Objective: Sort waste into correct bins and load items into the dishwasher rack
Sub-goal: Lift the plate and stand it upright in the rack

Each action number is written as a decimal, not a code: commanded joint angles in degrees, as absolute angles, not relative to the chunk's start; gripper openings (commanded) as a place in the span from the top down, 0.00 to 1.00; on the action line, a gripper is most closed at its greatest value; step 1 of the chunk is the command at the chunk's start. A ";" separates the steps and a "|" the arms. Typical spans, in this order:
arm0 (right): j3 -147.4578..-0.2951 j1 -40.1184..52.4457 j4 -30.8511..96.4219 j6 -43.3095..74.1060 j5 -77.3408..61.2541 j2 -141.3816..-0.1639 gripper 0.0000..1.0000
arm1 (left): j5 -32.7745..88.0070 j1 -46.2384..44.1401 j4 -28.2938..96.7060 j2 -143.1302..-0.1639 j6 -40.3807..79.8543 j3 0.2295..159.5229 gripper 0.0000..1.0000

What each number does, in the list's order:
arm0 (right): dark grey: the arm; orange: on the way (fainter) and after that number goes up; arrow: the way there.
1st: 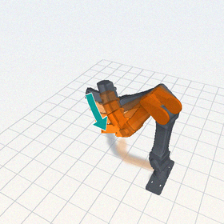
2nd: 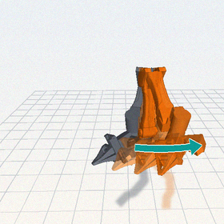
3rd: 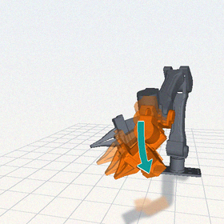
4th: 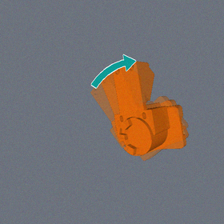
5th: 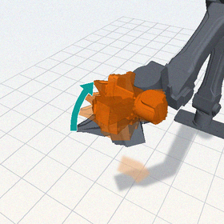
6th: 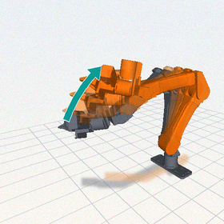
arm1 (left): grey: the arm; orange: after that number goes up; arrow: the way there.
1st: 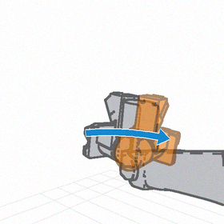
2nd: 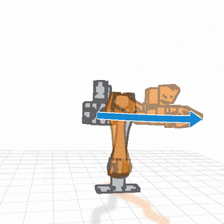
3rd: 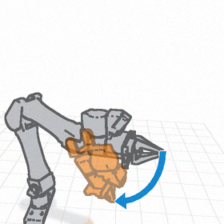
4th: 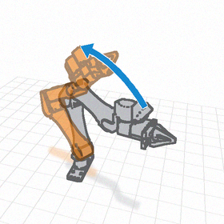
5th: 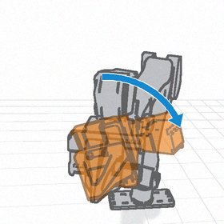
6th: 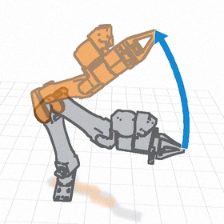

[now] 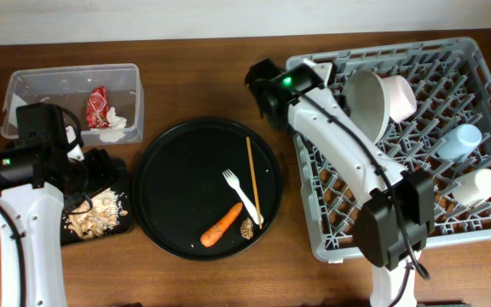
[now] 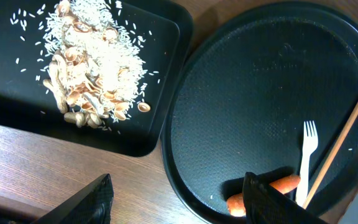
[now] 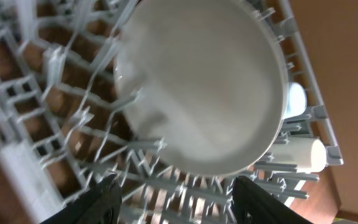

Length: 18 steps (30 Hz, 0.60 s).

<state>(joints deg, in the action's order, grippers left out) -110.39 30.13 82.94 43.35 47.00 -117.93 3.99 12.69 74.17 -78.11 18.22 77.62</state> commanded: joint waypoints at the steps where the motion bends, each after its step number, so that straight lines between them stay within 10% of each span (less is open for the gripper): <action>1: -110.48 30.68 84.27 44.05 44.42 -115.98 0.39 | 3.14 12.93 74.22 -77.89 17.93 77.93 0.34; 9: -110.59 15.62 84.12 42.76 38.11 -104.95 0.44 | 3.14 12.93 74.17 -77.89 17.93 77.93 0.34; 15: -110.52 -4.36 81.80 26.98 15.64 -106.80 0.96 | 3.14 12.93 74.17 -77.89 17.93 77.93 0.34; 18: -110.52 -9.19 79.55 18.11 2.94 -109.34 0.96 | 3.16 12.93 74.22 -77.89 17.93 77.93 0.34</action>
